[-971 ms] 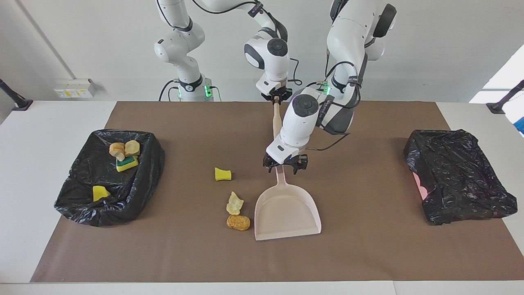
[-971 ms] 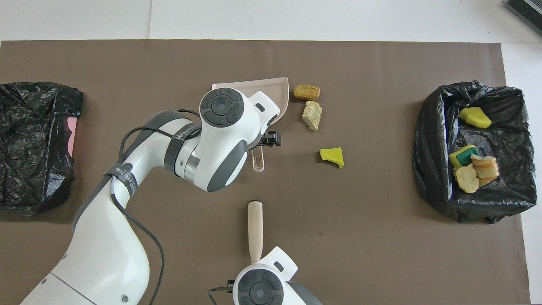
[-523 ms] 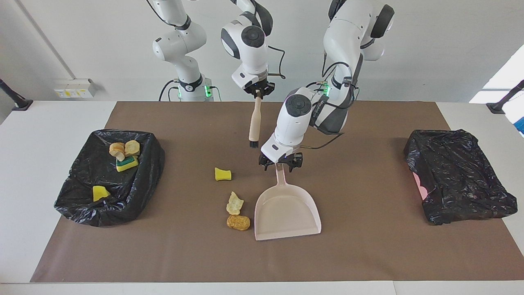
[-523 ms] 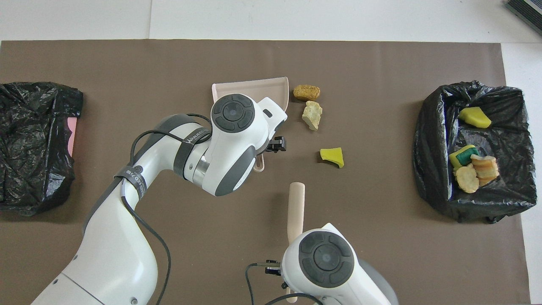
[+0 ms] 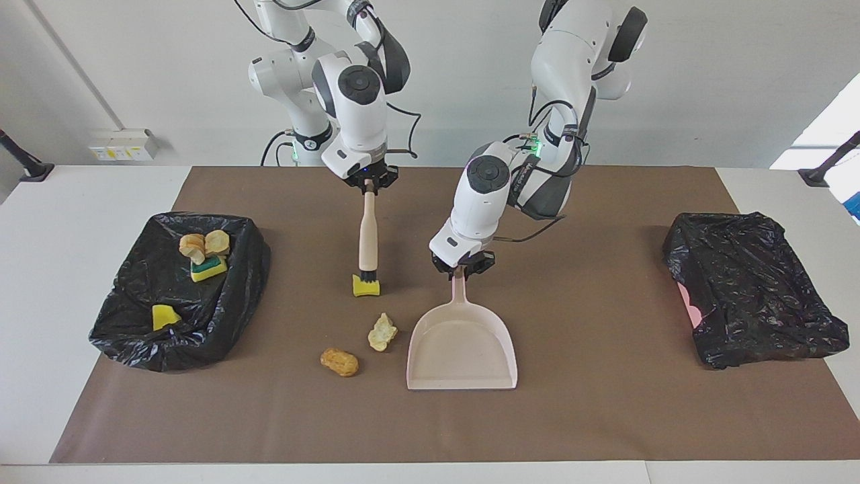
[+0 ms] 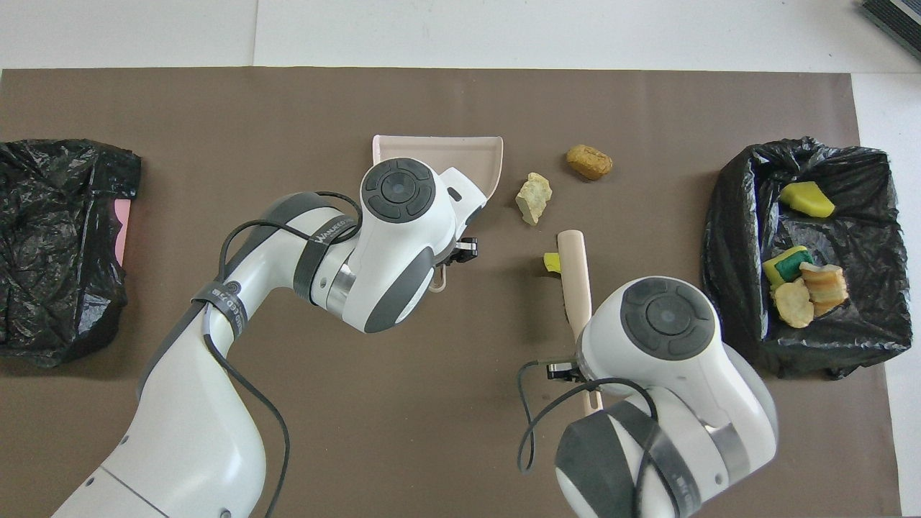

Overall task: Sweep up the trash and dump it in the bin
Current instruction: 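Grasp the brush with the right gripper while the left gripper positions the dustpan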

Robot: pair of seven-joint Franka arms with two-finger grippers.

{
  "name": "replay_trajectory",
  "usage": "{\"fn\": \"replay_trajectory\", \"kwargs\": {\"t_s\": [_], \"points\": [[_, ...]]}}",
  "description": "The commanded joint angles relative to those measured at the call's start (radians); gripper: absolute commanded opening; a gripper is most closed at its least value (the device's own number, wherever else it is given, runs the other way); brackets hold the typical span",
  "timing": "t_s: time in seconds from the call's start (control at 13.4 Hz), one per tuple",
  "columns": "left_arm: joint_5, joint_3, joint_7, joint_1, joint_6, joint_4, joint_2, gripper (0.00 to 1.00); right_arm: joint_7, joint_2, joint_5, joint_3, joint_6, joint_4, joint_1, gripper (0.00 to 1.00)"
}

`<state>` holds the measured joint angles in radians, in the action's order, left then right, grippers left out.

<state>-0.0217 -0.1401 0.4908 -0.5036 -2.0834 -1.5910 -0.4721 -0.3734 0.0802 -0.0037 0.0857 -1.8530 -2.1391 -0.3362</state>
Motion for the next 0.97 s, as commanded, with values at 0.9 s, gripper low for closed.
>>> {"fn": "replay_trajectory", "kwargs": {"t_s": [0.9], "points": [[0.137,0.019,-1.396,0.23,0.18,-0.156,0.23,0.0,0.337,-0.439,-0.346,0.012,-0.186,0.351,0.25,0.0]]}}
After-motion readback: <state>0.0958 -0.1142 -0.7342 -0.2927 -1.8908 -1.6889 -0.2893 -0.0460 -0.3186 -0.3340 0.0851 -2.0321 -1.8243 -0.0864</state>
